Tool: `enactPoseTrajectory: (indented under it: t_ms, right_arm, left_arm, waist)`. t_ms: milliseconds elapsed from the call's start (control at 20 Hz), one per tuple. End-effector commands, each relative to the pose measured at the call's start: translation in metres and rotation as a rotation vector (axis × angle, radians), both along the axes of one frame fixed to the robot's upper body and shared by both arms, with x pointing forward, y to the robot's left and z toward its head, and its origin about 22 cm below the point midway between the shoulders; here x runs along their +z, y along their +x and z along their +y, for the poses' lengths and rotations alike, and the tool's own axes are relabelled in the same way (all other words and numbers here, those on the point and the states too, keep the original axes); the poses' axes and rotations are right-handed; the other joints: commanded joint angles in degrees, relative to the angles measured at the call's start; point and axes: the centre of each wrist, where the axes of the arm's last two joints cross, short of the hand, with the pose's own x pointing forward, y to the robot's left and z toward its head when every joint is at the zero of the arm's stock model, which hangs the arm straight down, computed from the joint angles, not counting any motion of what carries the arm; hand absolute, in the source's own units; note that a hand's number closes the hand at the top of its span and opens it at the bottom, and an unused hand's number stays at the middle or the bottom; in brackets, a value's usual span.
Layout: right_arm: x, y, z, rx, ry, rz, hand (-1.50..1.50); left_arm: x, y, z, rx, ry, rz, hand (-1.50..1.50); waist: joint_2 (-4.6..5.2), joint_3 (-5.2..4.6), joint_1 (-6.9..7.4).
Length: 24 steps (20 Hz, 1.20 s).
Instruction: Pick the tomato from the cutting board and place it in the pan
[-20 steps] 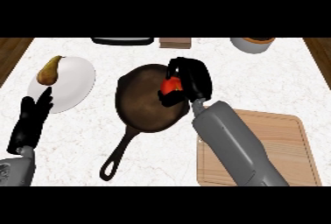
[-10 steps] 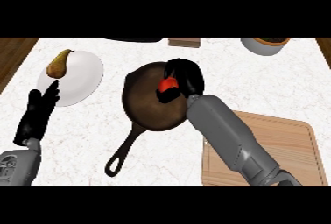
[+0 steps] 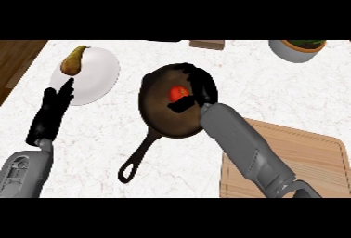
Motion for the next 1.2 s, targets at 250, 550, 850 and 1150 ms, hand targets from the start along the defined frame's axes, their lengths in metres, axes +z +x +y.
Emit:
enactPoseTrajectory:
  t_ms: [250, 550, 850, 1150]
  right_arm:
    - [-0.004, -0.002, -0.002, -0.044, 0.184, -0.097, -1.5]
    - [0.006, 0.007, -0.003, -0.13, 0.281, -0.201, -1.5]
    - [0.006, 0.014, -0.01, -0.207, 0.342, -0.185, -1.5]
    - [-0.001, 0.02, -0.052, -0.269, 0.413, -0.22, -1.5]
  left_arm:
    - [0.003, 0.004, -0.002, -0.032, 0.014, -0.012, 0.0]
    - [-0.007, -0.005, 0.012, 0.002, -0.001, 0.006, 0.0]
    - [-0.012, -0.013, 0.026, 0.076, 0.008, 0.023, 0.0]
    - [-0.014, -0.031, 0.028, 0.115, 0.005, 0.031, 0.0]
  waist:
    - [0.18, 0.08, 1.47]
    - [-0.28, -0.01, 0.07]
    - [-1.3, -0.09, -4.4]
    - [-2.2, -0.09, -7.53]
